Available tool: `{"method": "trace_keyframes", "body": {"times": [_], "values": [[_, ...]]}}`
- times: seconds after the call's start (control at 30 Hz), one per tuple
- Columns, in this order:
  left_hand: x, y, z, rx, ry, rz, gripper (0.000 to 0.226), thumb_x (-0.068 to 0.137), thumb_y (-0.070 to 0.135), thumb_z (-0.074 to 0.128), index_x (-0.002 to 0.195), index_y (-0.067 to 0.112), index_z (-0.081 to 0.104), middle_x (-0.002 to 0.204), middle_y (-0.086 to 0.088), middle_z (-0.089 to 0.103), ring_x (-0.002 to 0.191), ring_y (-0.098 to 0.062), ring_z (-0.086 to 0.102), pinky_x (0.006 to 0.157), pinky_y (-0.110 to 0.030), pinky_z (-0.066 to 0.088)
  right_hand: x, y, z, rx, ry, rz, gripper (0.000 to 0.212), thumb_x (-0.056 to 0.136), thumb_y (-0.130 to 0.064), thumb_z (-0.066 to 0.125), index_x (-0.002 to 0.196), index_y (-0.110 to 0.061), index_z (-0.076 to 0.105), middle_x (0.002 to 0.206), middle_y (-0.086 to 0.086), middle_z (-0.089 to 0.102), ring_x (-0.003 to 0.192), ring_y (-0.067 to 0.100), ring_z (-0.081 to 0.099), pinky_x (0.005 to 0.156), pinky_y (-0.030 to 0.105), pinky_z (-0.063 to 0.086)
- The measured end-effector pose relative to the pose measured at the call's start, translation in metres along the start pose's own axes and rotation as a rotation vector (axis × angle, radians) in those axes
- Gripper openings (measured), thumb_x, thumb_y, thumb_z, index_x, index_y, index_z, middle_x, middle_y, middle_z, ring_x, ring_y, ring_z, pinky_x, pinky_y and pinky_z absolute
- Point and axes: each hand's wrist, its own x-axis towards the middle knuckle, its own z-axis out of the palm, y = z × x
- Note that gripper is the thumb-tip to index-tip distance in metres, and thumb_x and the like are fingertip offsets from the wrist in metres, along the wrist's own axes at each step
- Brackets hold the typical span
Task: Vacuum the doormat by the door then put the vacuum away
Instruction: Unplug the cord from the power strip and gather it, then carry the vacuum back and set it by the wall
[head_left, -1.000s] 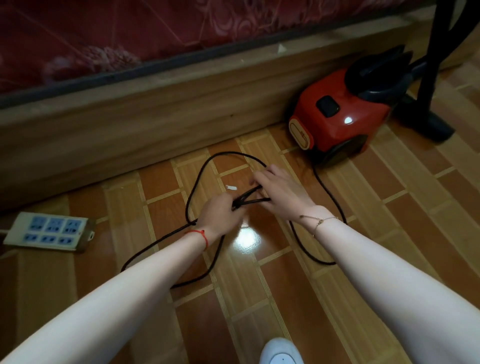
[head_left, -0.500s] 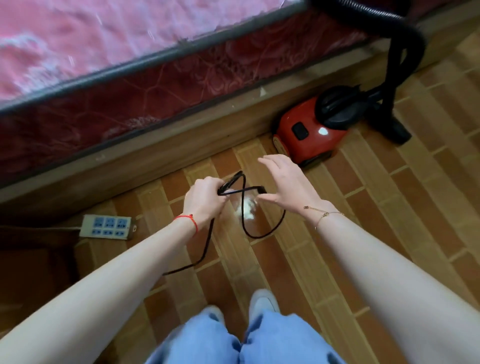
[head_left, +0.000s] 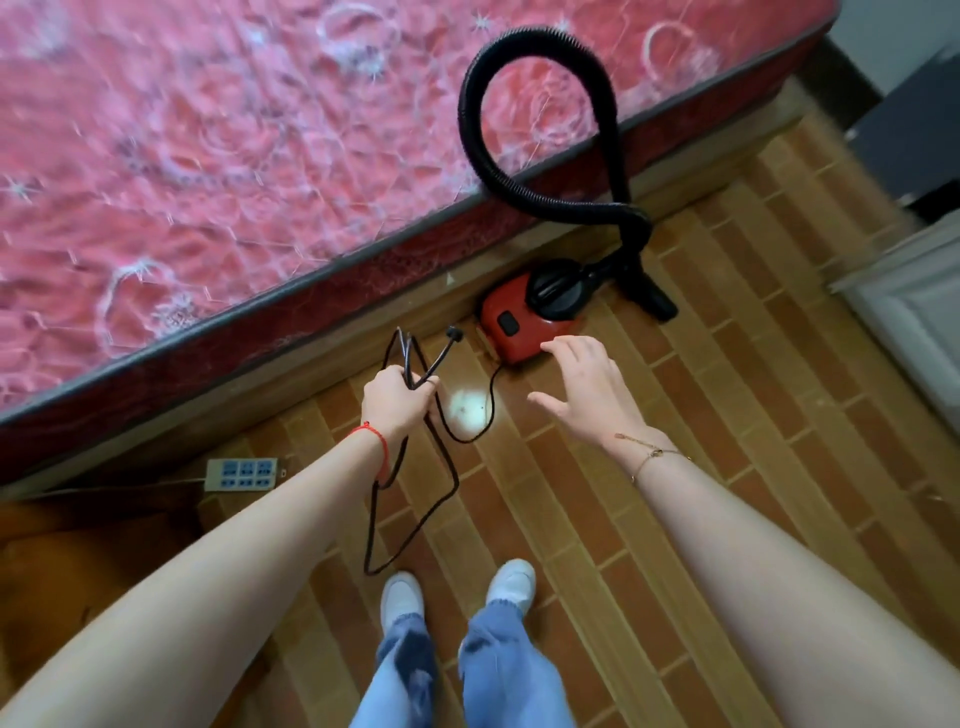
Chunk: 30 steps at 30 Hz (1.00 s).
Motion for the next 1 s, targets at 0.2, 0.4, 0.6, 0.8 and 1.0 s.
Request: {"method": "trace_keyframes", "body": {"times": [0.2,0.4,0.6,0.8,1.0], "values": [[-0.011,0.071,-0.008,-0.021,0.031,-0.052,0.034,0.093,0.033,0.058,0.064,0.017,0.051,0.084,-0.012,0.069,0.088,-0.029,0.063,0.08,-0.033,0.048,0.012,0.025,-0.07,-0.012,0.008,0.011,0.063,0.091,-0.044,0.061,0.144,-0.017,0.039,0.143,-0.001,0.042,0.136,0.017,0.031,0.111,0.034,0.031],[0.011,0.107,-0.001,-0.073,0.03,-0.066,0.023,0.092,0.032,0.059,0.081,0.013,0.055,0.085,-0.005,0.062,0.088,-0.021,0.056,0.078,-0.027,0.041,0.05,0.049,-0.102,0.007,0.014,0.029,0.061,0.091,-0.043,0.061,0.143,-0.016,0.04,0.142,0.0,0.044,0.137,0.018,0.032,0.112,0.036,0.031],[0.049,0.134,0.01,-0.095,-0.007,-0.074,0.017,0.093,0.031,0.056,0.086,0.017,0.05,0.077,-0.005,0.071,0.086,-0.019,0.062,0.074,-0.028,0.043,0.102,0.069,-0.111,0.029,0.022,0.034,0.061,0.091,-0.042,0.062,0.142,-0.018,0.041,0.141,-0.001,0.045,0.136,0.017,0.033,0.111,0.034,0.031],[0.098,0.163,0.021,-0.085,-0.011,-0.105,0.018,0.092,0.029,0.057,0.089,0.012,0.055,0.086,-0.005,0.069,0.084,-0.022,0.061,0.072,-0.027,0.041,0.168,0.089,-0.116,0.077,0.003,0.087,0.065,0.091,-0.041,0.062,0.146,-0.018,0.036,0.145,-0.001,0.041,0.138,0.017,0.03,0.112,0.036,0.03],[0.128,0.19,0.037,-0.088,-0.002,-0.109,0.016,0.093,0.024,0.058,0.097,0.009,0.054,0.073,0.005,0.057,0.068,-0.008,0.055,0.069,-0.024,0.037,0.219,0.116,-0.119,0.108,0.012,0.194,0.082,0.087,-0.039,0.068,0.151,-0.015,0.022,0.153,0.002,0.03,0.143,0.021,0.024,0.115,0.041,0.03]]}}
